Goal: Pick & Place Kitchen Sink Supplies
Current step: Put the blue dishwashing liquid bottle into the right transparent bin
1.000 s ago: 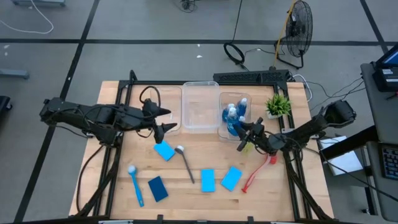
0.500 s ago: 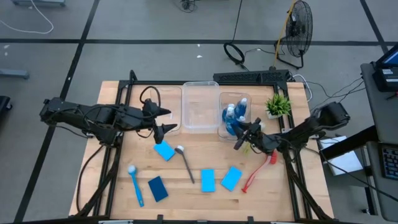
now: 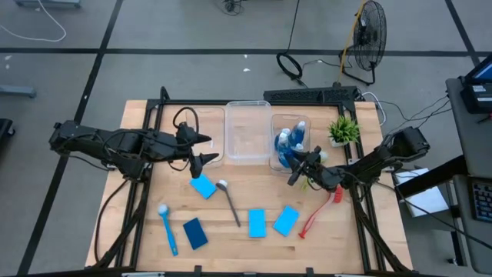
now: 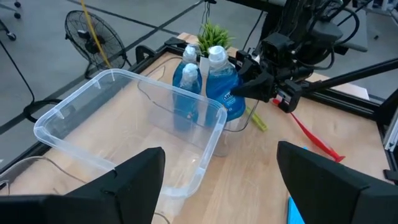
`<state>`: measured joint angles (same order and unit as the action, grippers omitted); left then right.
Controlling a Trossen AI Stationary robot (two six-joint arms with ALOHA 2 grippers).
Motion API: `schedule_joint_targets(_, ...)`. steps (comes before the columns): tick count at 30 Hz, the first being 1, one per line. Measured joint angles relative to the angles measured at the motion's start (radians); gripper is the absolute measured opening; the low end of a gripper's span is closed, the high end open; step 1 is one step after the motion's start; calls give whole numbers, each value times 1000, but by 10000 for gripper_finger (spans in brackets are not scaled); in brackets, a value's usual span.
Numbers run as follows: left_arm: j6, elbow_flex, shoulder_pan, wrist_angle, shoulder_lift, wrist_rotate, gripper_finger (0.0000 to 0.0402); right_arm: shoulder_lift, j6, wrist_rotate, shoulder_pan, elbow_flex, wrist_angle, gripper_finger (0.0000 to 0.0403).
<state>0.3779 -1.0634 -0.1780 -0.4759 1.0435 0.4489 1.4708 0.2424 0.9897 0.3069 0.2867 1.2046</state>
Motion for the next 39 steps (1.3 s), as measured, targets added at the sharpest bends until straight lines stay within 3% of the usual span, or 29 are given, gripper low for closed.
schedule_joint_targets(6,-11,0,0,0,0,0,319,0,85,-24,0,0,-75,126)
schedule_joint_targets(13,-17,0,0,1,0,0,330,0,95,-4,-10,0,-82,128)
schedule_joint_targets(19,-32,0,0,1,0,1,323,0,128,-99,-26,0,-112,129)
schedule_joint_targets(29,-35,0,0,1,0,1,306,-1,143,-128,-27,0,-118,150)
schedule_joint_targets(39,-36,0,0,1,0,1,320,-2,159,-215,-26,0,-123,161)
